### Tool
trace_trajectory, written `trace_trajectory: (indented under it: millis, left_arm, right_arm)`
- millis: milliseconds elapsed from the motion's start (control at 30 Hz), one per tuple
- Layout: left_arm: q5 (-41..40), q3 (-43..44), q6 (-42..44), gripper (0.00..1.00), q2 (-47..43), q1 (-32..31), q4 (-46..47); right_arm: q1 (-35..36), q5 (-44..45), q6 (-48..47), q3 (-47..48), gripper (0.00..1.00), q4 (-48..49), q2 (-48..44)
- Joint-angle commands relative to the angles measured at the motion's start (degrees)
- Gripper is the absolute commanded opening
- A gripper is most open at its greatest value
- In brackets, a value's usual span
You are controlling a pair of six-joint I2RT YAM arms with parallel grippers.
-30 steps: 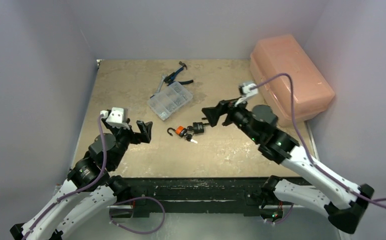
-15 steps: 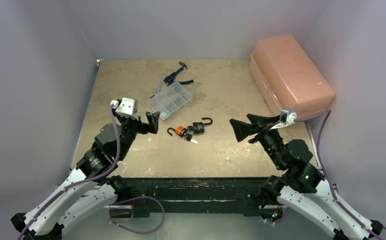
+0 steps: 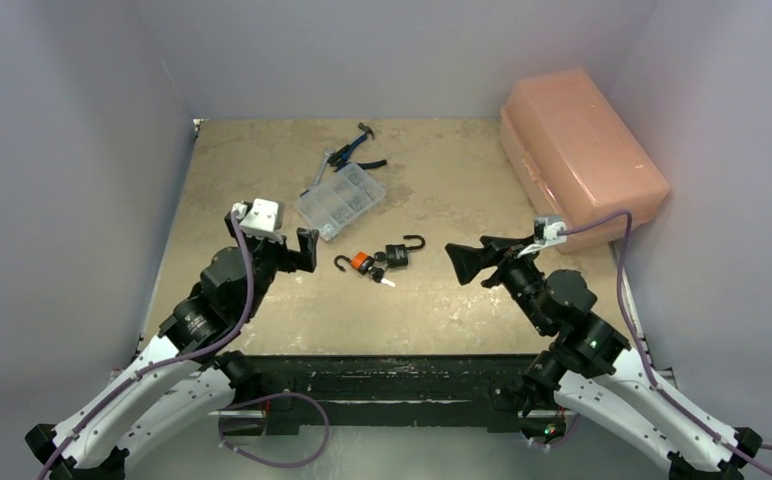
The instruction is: Unlock with the key
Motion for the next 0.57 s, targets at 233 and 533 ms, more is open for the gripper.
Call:
trace_trajectory:
  millis: [233,533]
  left_arm:
    - [-0.17,-0.43,1.40,0.97,0.33,0.21,1.30]
    - [-0.04,-0.90,1.79,0.97,0.06,0.22,1.73]
  right_arm:
    - [0.04,0.88,1.14,0.30,0.99,3.20,1.88]
    - [-0.01,2.75,0.09,0.16,0.99,9.23,7.55]
